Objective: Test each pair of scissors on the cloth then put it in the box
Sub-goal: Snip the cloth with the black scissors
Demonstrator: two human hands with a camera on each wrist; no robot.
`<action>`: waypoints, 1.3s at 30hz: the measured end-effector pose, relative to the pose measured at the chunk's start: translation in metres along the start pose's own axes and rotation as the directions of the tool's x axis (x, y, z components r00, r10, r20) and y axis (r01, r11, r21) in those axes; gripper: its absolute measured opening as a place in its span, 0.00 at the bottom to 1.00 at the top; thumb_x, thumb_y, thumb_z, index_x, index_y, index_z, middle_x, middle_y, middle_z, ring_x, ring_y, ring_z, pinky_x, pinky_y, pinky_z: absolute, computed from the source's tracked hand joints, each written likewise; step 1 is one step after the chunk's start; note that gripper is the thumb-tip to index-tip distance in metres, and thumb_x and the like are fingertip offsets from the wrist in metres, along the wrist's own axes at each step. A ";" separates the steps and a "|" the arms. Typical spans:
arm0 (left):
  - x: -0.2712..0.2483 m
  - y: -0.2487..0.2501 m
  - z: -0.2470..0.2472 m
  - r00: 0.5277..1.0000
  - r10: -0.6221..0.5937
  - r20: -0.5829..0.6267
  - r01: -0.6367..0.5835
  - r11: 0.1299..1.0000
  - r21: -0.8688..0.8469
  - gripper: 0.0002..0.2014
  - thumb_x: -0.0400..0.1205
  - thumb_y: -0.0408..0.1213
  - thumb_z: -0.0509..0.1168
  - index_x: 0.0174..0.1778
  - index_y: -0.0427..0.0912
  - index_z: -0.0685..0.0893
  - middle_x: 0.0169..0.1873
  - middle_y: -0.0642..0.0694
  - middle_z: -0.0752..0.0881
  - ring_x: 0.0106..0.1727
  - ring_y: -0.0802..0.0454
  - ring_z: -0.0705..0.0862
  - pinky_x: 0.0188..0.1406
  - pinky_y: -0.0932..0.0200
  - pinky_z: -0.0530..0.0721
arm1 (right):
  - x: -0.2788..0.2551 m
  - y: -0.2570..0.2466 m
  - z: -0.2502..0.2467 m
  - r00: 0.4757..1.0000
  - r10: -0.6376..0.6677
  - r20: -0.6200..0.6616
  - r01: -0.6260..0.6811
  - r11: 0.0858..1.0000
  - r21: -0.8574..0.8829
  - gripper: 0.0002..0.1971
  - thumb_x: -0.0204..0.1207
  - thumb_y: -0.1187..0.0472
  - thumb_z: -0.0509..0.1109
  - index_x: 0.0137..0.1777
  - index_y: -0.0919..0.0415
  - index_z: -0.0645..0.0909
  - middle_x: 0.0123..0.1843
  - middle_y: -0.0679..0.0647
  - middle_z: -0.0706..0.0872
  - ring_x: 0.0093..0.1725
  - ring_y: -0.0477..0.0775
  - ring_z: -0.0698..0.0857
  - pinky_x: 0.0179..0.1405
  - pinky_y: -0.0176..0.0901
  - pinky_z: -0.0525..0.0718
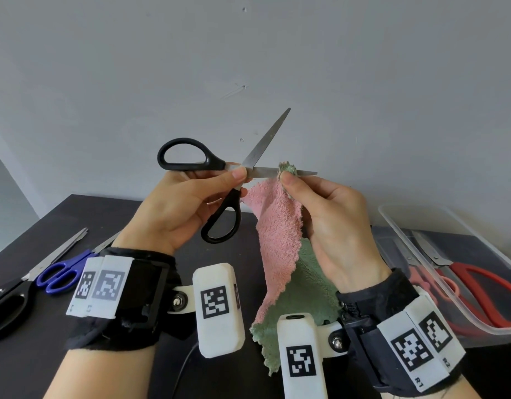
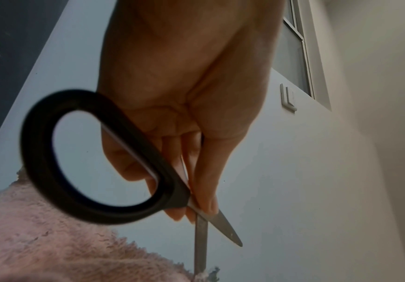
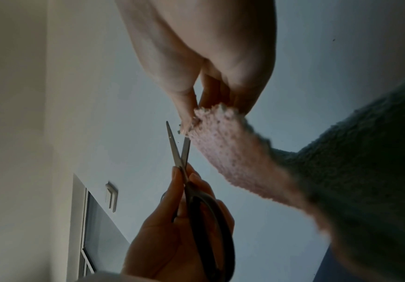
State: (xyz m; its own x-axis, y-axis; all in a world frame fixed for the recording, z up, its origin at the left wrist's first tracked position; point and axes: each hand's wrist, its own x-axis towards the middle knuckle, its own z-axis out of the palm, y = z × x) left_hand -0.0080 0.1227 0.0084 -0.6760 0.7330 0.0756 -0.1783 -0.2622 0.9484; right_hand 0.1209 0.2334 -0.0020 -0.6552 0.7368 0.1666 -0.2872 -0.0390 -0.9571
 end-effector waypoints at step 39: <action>0.004 -0.008 -0.001 1.000 0.004 -0.002 -0.003 0.998 0.070 0.05 0.63 0.35 0.73 0.33 0.41 0.92 0.39 0.44 0.92 0.38 0.53 0.89 0.46 0.64 0.88 | 0.001 -0.002 0.001 0.973 0.133 -0.191 -0.133 0.991 0.011 0.08 0.73 0.63 0.75 0.32 0.60 0.88 0.33 0.52 0.91 0.34 0.47 0.90 0.34 0.38 0.84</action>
State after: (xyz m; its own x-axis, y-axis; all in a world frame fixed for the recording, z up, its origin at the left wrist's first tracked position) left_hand -0.0103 0.1269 0.0010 -0.6783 0.7306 0.0783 -0.1251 -0.2198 0.9675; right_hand 0.1200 0.2339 0.0005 -0.5420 0.8403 -0.0102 -0.2051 -0.1440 -0.9681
